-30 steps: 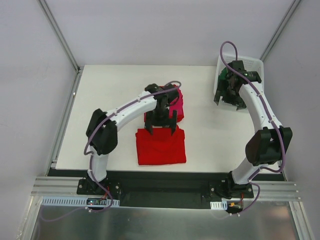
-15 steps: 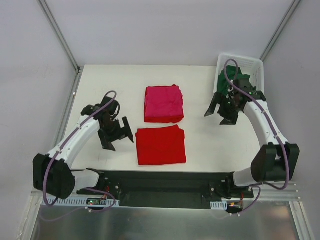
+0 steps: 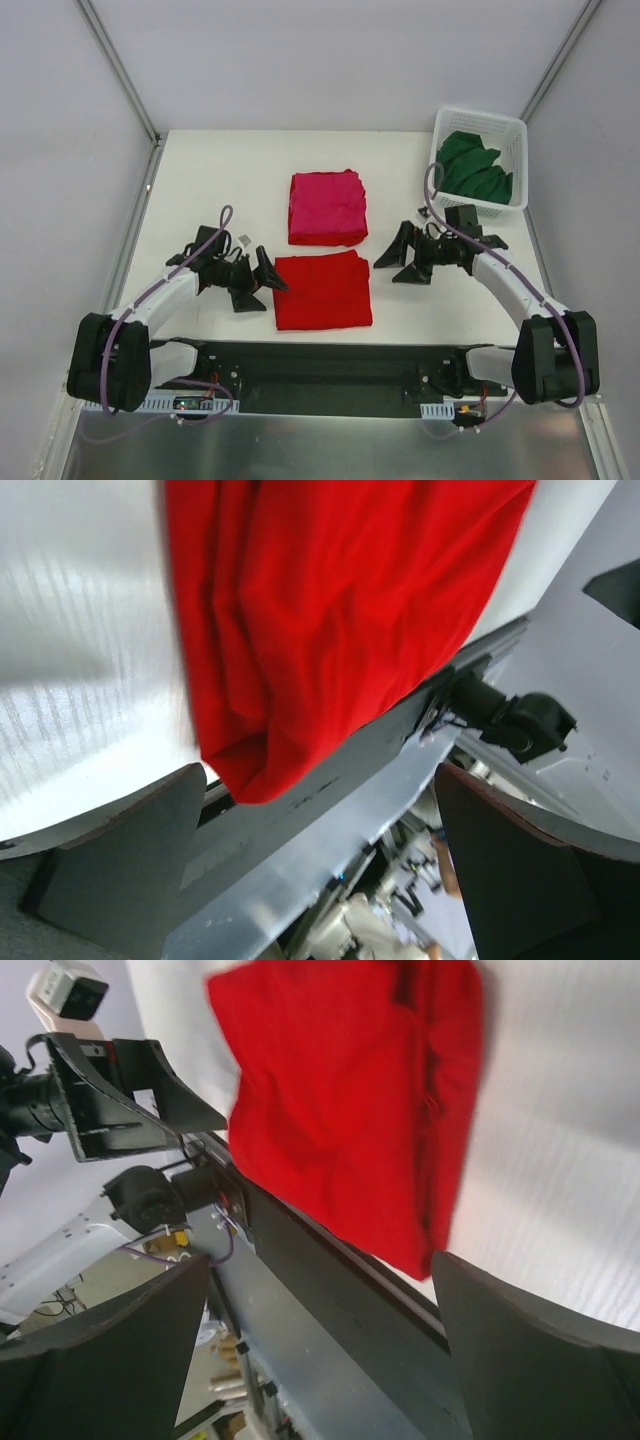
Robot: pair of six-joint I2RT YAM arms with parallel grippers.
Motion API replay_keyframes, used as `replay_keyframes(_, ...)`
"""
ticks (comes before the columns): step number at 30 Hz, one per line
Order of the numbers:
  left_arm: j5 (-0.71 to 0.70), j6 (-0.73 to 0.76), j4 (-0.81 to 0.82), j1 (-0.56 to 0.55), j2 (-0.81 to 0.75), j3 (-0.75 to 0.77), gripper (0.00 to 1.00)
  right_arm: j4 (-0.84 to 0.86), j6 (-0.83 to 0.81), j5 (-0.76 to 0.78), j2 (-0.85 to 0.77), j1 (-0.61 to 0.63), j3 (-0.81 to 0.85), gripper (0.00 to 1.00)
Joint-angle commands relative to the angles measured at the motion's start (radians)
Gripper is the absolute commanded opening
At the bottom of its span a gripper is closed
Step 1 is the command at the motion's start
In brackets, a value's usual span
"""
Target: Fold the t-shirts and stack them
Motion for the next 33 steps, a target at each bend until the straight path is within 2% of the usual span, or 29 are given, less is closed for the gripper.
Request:
replay_keyframes(1,0.142,-0.025,0.239,0.006,0.048,-0.11,0.99,0.076,-0.037,-0.046,-0.023,0.031,-0.103,0.96)
replay_keyframes(4,0.148,0.003,0.243,0.006,0.072,-0.141,0.99,0.015,-0.099,-0.007,-0.015,0.046,-0.112,0.96)
replay_keyframes(9,0.16,0.07,0.266,0.006,0.118,-0.132,0.99,0.124,-0.081,-0.009,-0.008,0.081,-0.199,0.96)
replay_keyframes(16,0.16,0.035,0.346,0.01,0.205,-0.077,0.99,0.279,-0.024,-0.039,0.027,0.117,-0.301,0.96)
replay_keyframes(22,0.185,0.063,0.352,0.039,0.288,-0.049,0.99,0.354,-0.021,-0.053,0.118,0.117,-0.281,0.96)
replay_keyframes(26,0.22,0.09,0.352,0.084,0.31,-0.049,0.99,0.359,-0.027,-0.055,0.188,0.112,-0.217,0.96)
replay_keyframes(33,0.215,0.097,0.342,0.088,0.316,-0.086,0.99,0.402,-0.004,-0.068,0.287,0.107,-0.128,0.96)
